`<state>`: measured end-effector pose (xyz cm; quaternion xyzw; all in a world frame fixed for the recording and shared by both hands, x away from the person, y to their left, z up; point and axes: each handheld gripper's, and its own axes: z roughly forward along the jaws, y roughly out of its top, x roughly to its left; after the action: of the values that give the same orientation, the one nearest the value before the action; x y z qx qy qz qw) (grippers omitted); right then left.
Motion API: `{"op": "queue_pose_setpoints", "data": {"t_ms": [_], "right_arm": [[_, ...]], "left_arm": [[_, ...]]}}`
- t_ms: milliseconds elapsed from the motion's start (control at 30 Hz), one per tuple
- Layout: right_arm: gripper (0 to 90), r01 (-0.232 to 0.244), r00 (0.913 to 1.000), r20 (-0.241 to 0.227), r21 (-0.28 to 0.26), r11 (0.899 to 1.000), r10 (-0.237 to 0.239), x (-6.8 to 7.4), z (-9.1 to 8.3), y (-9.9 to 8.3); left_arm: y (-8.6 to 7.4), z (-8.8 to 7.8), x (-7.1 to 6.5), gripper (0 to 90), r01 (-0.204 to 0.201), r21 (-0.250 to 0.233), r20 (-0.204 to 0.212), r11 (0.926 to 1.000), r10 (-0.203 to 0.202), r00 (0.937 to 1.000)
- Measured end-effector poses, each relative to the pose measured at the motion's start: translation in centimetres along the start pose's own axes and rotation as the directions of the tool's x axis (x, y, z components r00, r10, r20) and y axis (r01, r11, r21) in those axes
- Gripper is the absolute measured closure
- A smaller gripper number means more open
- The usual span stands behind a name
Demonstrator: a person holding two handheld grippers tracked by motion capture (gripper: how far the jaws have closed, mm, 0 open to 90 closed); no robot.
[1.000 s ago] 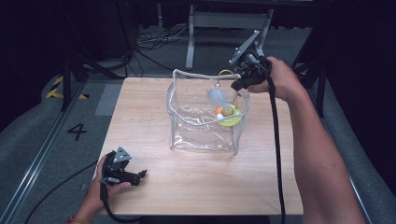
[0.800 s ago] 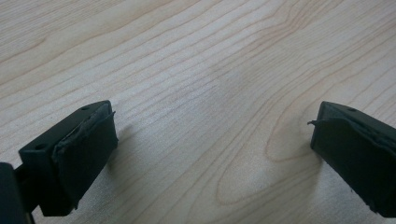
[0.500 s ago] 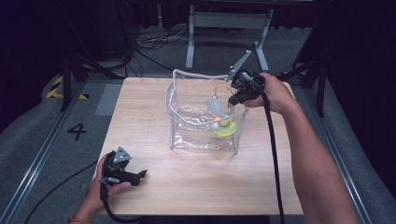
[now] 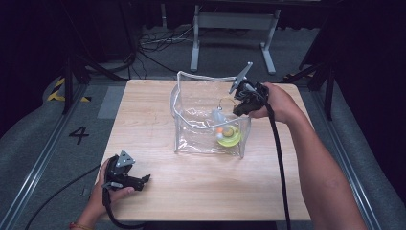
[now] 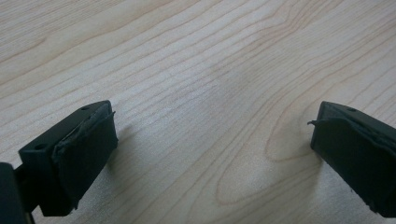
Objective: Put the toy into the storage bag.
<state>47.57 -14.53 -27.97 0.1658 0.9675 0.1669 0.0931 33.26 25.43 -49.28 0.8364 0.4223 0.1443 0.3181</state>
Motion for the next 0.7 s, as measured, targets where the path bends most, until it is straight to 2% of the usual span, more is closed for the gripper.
{"op": "queue_pose_setpoints", "data": {"t_ms": [167,267,367,400,700], "right_arm": [[87.2,0.012,0.9999,-0.005,-0.004,1.000,-0.012,0.2,0.3,0.0],[86.0,0.013,0.9999,-0.004,-0.039,0.999,-0.014,0.4,-0.3,0.0],[86.1,0.019,0.9998,0.003,-0.034,0.999,-0.018,0.5,-0.6,0.1],[85.4,0.007,1.0000,-0.001,-0.029,1.000,-0.007,0.6,-0.6,0.0],[78.6,0.022,0.9996,0.019,-0.070,0.997,-0.021,0.8,-1.2,-0.3]], "left_arm": [[0.0,0.0,0.0,0.7,-0.001,-0.001,0.000,1.0000,0.001,1.0000],[0.0,0.0,0.0,0.7,-0.002,-0.001,0.000,1.0000,0.002,1.0000],[0.0,0.0,0.0,0.7,-0.001,-0.001,0.000,1.0000,0.001,1.0000],[0.0,0.0,0.0,0.7,-0.001,-0.001,0.000,1.0000,0.001,1.0000],[0.0,0.0,0.0,0.7,-0.001,-0.001,-0.001,1.0000,0.001,1.0000]]}}
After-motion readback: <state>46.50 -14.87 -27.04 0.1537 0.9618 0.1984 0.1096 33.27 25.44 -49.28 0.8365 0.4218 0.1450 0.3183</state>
